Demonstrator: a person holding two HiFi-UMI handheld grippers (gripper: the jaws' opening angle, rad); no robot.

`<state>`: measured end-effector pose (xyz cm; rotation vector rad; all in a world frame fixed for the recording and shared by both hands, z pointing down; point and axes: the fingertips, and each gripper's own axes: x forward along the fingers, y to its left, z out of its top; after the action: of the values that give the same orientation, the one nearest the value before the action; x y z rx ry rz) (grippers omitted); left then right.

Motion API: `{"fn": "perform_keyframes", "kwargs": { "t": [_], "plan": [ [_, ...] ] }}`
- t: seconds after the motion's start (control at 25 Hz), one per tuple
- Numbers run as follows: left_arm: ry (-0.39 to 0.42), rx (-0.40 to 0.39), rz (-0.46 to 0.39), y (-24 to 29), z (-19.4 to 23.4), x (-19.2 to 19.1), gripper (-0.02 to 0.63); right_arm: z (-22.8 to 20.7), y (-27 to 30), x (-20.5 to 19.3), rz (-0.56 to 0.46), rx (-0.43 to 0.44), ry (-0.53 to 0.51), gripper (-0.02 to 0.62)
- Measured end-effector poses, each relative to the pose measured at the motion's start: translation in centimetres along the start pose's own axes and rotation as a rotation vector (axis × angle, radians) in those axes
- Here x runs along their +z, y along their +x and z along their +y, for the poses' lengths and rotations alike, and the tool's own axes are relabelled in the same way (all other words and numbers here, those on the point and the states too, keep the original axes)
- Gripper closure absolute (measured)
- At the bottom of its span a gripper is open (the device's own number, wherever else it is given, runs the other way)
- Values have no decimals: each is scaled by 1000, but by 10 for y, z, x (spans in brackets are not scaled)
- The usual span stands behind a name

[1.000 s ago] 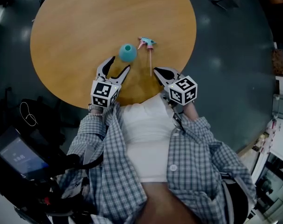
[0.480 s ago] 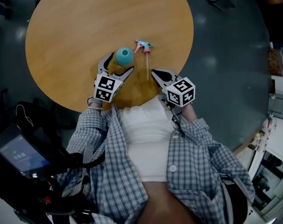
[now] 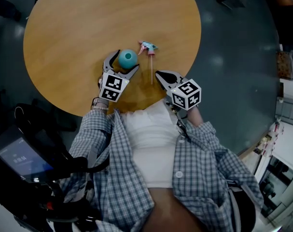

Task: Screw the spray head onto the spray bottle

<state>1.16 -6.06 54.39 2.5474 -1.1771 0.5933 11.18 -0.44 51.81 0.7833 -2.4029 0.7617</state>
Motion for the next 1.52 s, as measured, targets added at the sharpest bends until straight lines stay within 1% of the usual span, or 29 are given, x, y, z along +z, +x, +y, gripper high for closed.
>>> {"fn": "perform_keyframes", "kwargs": {
  "t": [0.08, 0.2, 0.32, 0.56, 0.68, 0.84, 0.88, 0.92, 0.96, 1.08, 1.24, 1.32, 1.44, 1.52],
  "plan": [
    [-5, 9, 1, 0, 1, 0, 215, -1, 1, 2, 2, 2, -5, 600],
    [-11, 8, -2, 1, -1, -5, 216, -5, 3, 4, 6, -1, -23, 600],
    [-13, 5, -3, 3, -2, -5, 216, -17, 6, 11, 15, -32, -55, 600],
    [-15, 1, -6, 5, -4, -7, 216, -40, 17, 37, 34, -53, -167, 600],
    [-23, 2, 2, 5, -3, -10, 216, -53, 26, 52, 61, -58, -219, 600],
    [-32, 6, -1, 7, -3, -8, 216, -68, 40, 65, 131, -27, -295, 590],
    [-33, 6, -1, 7, -3, -7, 216, -69, 44, 68, 149, -9, -301, 546],
    [-32, 3, 2, 6, -3, -7, 216, -70, 48, 71, 164, 9, -305, 477],
    [-32, -2, 5, 6, -4, -8, 216, -71, 52, 73, 177, 23, -314, 457],
    [-32, -9, 2, 7, -5, -10, 216, -73, 65, 75, 235, 51, -373, 446],
    [-28, -12, 2, 5, -6, -11, 216, -68, 84, 61, 382, 125, -434, 410],
    [-29, -13, 6, 4, -8, -12, 216, -68, 92, 53, 446, 153, -439, 410],
    [-25, -15, 13, 3, -10, -13, 216, -70, 101, 45, 510, 175, -418, 410],
    [-27, -17, 13, 3, -10, -13, 216, -71, 105, 39, 553, 183, -423, 410]
  ]
}}
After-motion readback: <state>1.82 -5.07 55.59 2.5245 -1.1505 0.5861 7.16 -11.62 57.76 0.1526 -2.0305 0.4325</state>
